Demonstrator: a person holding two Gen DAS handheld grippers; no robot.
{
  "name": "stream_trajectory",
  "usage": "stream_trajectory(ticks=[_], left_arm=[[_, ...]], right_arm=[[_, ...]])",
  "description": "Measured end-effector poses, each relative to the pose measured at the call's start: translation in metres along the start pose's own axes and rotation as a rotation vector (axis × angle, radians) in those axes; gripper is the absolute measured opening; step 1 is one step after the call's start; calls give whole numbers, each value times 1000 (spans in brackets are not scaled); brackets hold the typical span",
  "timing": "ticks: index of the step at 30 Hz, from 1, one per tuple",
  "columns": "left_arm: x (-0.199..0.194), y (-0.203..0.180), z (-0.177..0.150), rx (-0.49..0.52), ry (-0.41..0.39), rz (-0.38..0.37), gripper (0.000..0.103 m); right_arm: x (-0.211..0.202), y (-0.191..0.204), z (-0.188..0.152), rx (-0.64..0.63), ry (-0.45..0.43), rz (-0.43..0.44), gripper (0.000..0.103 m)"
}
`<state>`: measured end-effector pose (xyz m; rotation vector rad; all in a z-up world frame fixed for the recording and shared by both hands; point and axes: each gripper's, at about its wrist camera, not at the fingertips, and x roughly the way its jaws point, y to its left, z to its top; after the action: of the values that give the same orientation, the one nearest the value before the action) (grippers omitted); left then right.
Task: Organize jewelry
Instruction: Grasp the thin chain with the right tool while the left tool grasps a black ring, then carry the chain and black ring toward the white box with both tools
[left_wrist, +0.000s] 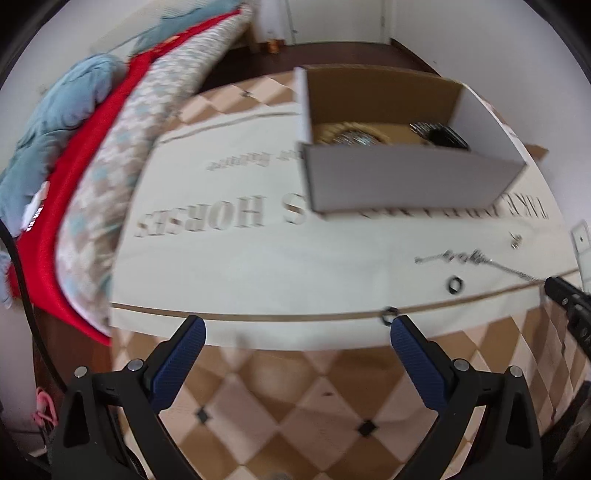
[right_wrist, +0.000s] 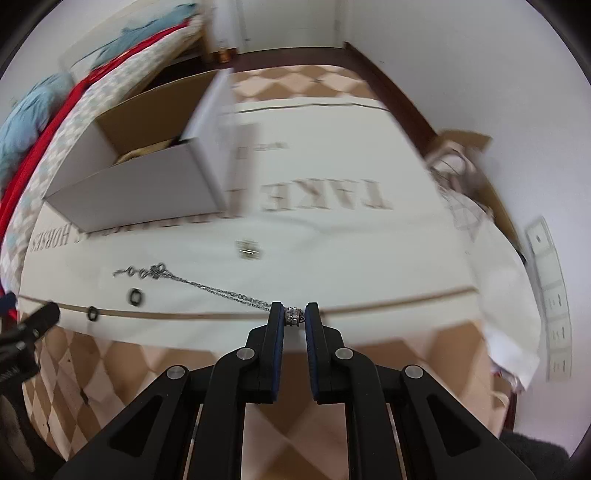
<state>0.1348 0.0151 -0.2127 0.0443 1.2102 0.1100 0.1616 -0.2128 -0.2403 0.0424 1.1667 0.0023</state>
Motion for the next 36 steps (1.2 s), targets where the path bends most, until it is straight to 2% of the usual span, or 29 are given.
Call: stream_trajectory(ticks=[3,6,8,10,12,14,17,20,29,36], left_arm=[[8,-15,-1,14,21,-50,102],[13,-29,-2,31,35,-87,92],[16,-36,-2,38,45,-102,74],[18,-42,-3,42,49,-118,62],[16,-44,-2,42,43,-121,55],[15,-46,-1,46,34,-127,39],[12,-47,0,50,27,-130,22],[11,-47,0,48,23,-131,10],[10,-35,4,28,2,-121,10],[-19,-30,12,32,-72,-115,10]], right_arm=[[-3,-24,-1,43,5,-18,12],[-2,-40,-3,72,12,-29,12],[-1,-45,-6,80,17,-30,12],[0,-46,-6,85,18,-28,12],[0,-45,-6,88,17,-25,12],[1,-44,-6,90,17,-20,12],[1,-42,-6,89,15,-15,12],[0,-41,-7,92,13,-12,12],[-9,-39,-2,93,-10,7,12],[-43,-31,12,89,-80,72,12]])
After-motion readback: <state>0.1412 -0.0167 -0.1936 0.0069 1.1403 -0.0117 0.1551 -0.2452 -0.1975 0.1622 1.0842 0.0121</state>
